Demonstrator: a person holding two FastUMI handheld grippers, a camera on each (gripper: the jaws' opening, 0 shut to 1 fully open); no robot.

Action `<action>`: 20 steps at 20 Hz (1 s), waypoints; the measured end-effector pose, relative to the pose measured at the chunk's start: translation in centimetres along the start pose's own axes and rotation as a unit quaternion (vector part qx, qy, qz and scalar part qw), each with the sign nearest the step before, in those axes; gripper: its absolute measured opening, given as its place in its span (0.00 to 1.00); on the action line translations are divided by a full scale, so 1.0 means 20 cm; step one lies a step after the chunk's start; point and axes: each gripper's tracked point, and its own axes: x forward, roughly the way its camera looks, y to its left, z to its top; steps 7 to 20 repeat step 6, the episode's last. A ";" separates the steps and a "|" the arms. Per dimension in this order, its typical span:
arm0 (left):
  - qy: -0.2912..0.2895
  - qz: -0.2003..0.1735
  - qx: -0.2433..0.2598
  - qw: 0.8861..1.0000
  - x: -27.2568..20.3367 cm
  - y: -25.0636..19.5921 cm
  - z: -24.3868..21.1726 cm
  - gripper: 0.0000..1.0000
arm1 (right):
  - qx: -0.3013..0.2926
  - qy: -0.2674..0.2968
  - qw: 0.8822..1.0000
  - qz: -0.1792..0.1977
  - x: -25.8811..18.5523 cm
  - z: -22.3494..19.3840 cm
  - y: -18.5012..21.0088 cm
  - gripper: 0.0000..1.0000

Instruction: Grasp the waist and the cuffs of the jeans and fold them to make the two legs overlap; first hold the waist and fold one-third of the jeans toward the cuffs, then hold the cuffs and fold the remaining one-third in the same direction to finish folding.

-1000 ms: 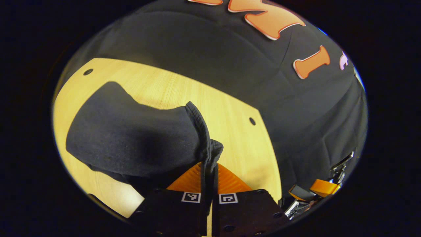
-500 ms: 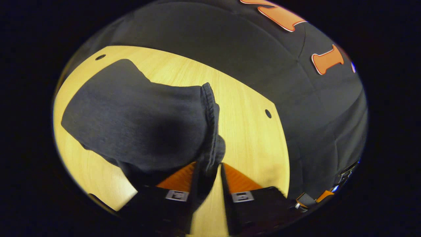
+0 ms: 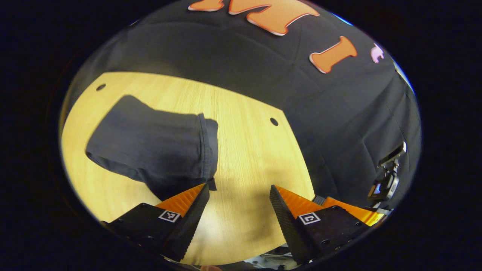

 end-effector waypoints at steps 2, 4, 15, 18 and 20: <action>-0.038 0.001 0.024 0.999 -0.21 0.03 0.13 0.98 | -0.036 -0.013 0.999 -0.011 0.00 0.03 0.10 0.98; -0.087 0.008 0.036 0.996 -0.41 0.08 0.25 0.98 | -0.067 -0.033 0.997 -0.006 -0.02 0.07 0.22 0.98; -0.135 0.014 0.034 0.990 -0.63 0.17 0.36 0.98 | -0.102 -0.055 0.993 -0.005 -0.04 0.10 0.35 0.98; -0.135 0.014 0.034 0.990 -0.63 0.17 0.36 0.98 | -0.102 -0.055 0.993 -0.005 -0.04 0.10 0.35 0.98; -0.135 0.014 0.034 0.990 -0.63 0.17 0.36 0.98 | -0.102 -0.055 0.993 -0.005 -0.04 0.10 0.35 0.98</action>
